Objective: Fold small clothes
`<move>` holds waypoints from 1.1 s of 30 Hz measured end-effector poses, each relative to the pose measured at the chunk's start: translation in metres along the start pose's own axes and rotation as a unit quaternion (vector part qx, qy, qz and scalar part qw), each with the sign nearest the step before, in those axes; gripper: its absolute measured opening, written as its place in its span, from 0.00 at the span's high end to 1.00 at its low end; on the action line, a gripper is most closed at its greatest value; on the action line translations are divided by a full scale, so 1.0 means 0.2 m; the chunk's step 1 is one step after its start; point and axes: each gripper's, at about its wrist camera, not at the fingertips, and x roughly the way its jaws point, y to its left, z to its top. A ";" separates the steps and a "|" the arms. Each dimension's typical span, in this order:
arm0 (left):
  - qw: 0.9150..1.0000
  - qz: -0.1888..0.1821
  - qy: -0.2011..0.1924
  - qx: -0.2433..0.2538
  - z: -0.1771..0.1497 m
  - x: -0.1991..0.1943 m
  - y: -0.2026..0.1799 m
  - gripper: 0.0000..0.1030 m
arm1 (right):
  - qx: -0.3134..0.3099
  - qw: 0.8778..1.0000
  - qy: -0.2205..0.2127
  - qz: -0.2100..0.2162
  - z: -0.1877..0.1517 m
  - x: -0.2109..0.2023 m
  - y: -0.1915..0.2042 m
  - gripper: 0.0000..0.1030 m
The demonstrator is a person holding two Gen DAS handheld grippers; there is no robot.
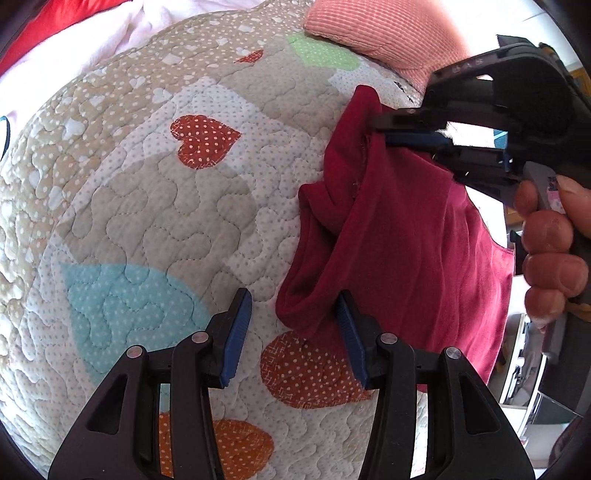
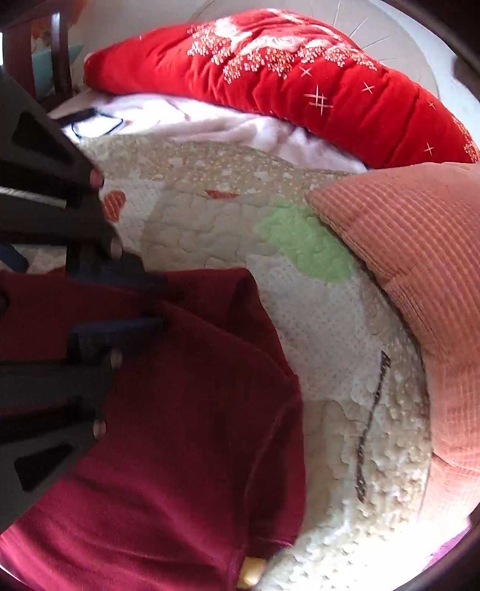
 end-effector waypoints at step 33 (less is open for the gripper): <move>1.000 -0.027 -0.016 0.006 0.03 0.07 0.00 0.42 | -0.127 0.983 0.073 -0.109 0.05 0.22 0.23 0.29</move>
